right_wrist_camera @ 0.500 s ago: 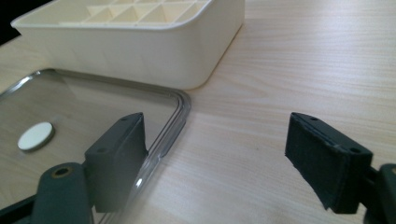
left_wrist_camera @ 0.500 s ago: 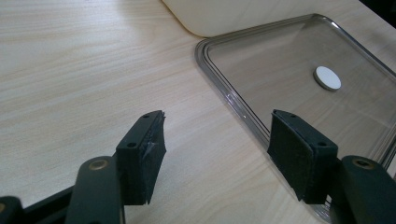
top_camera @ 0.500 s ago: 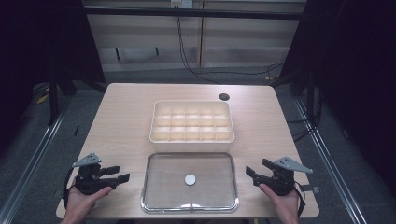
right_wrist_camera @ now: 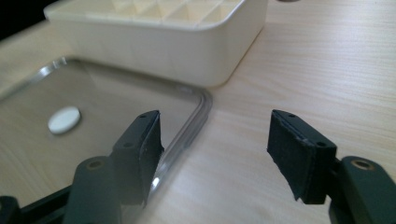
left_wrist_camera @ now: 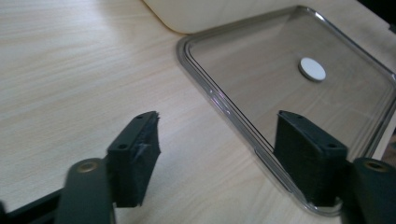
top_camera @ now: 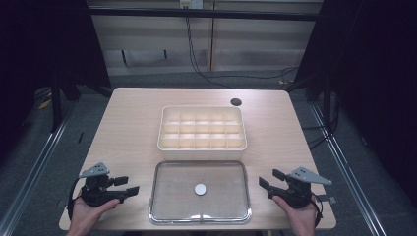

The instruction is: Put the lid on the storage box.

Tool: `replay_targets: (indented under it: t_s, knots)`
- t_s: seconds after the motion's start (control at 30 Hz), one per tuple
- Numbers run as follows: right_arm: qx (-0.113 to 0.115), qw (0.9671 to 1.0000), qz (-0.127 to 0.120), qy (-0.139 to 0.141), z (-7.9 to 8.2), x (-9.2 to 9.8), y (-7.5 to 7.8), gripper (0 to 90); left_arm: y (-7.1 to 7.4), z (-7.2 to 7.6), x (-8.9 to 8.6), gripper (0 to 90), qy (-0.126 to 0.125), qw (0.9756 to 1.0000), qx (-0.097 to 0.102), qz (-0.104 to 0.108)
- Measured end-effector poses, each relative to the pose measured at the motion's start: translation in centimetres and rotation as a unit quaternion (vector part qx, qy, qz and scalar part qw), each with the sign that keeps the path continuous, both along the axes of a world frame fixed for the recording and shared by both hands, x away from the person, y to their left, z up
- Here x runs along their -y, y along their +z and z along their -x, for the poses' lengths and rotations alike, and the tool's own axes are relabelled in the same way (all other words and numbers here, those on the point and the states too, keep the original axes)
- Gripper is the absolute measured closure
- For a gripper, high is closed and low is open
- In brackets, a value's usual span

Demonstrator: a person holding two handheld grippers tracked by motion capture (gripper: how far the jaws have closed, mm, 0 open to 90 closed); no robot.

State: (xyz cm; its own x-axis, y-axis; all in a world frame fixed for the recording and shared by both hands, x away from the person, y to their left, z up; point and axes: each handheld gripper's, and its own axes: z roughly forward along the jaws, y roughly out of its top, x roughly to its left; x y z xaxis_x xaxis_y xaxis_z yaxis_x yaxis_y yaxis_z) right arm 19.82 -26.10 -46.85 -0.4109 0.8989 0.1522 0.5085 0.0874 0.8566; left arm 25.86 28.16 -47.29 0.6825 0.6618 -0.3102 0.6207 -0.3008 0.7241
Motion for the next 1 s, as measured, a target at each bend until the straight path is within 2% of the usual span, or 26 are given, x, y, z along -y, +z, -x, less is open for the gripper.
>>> replay_targets:
  t_s: [0.03, 0.07, 0.1, 0.17, 0.2, 0.23, 0.3, 0.33, 0.37, 0.43, 0.47, 0.57, 0.63, 0.7, 0.8, 0.87, 1.0]
  knots:
    - [-0.002, 0.9999, 0.010, 0.008, 0.2, -0.4, 0.0, 39.6, 0.0, 0.0, 0.1, 37.3, -0.008, 1.0000, 0.000, -0.001]
    - [-0.004, 0.9999, 0.003, 0.013, 0.4, -0.7, -0.1, 40.6, 0.0, 0.0, 0.1, 39.3, -0.008, 1.0000, 0.000, -0.001]
    - [-0.010, 0.9999, 0.004, 0.014, 0.5, -1.0, -0.1, 40.7, -0.1, 0.2, 0.4, 40.0, -0.010, 0.9999, 0.003, -0.007]
    - [-0.014, 0.9997, 0.013, 0.015, 0.4, -1.4, -0.1, 41.0, -0.1, 0.2, 0.5, 41.4, -0.018, 0.9998, -0.003, -0.004]
    - [-0.022, 0.9995, 0.013, 0.020, 0.2, -1.5, -0.1, 41.5, -0.1, 0.2, 0.7, 43.2, -0.013, 0.9999, -0.003, -0.006]
    - [-0.025, 0.9995, 0.000, 0.022, 0.1, -1.5, -0.1, 41.5, -0.1, 0.2, 0.8, 45.5, -0.005, 0.9999, -0.003, -0.008]
    - [-0.032, 0.9990, -0.018, 0.025, -0.2, -1.7, -0.1, 42.1, 0.1, 0.0, 1.1, 45.6, 0.002, 1.0000, -0.009, -0.004]
    - [-0.050, 0.9980, -0.022, 0.031, -0.4, -1.8, -0.1, 42.8, 0.1, -0.2, 1.4, 45.6, 0.006, 0.9999, -0.009, -0.006]
    - [-0.067, 0.9968, -0.021, 0.038, -0.6, -2.0, -0.1, 42.7, 0.2, -0.4, 1.8, 45.4, 0.006, 0.9999, -0.007, -0.009]
    - [-0.082, 0.9959, -0.005, 0.037, -0.8, -2.6, -0.2, 41.2, 0.3, -0.8, 2.6, 42.4, -0.001, 0.9997, 0.001, -0.024]
    - [-0.089, 0.9951, -0.001, 0.042, -0.9, -2.8, -0.3, 40.3, 0.3, -0.9, 2.9, 40.9, -0.005, 0.9997, 0.001, -0.024]
    - [-0.104, 0.9935, 0.001, 0.047, -1.4, -3.2, -0.2, 37.2, 0.2, -1.1, 3.5, 38.9, -0.012, 0.9994, -0.006, -0.032]
    - [-0.107, 0.9931, -0.004, 0.048, -1.9, -3.4, -0.1, 37.1, 0.3, -1.4, 3.6, 38.7, -0.007, 0.9991, -0.009, -0.041]
    - [-0.115, 0.9919, 0.003, 0.055, -2.5, -3.8, 0.0, 36.9, 0.3, -1.7, 3.7, 38.3, -0.005, 0.9990, -0.010, -0.044]
    - [-0.113, 0.9915, 0.011, 0.063, -3.4, -4.7, 0.5, 36.6, 0.7, -2.6, 3.9, 37.5, -0.011, 0.9990, -0.013, -0.041]
    - [-0.109, 0.9917, 0.012, 0.067, -3.9, -5.2, 1.0, 37.0, 0.9, -3.3, 4.3, 36.4, -0.017, 0.9986, -0.013, -0.049]
    - [-0.108, 0.9917, 0.015, 0.068, -5.1, -5.8, 1.4, 38.9, 0.5, -4.2, 4.8, 36.0, -0.015, 0.9990, -0.021, -0.036]
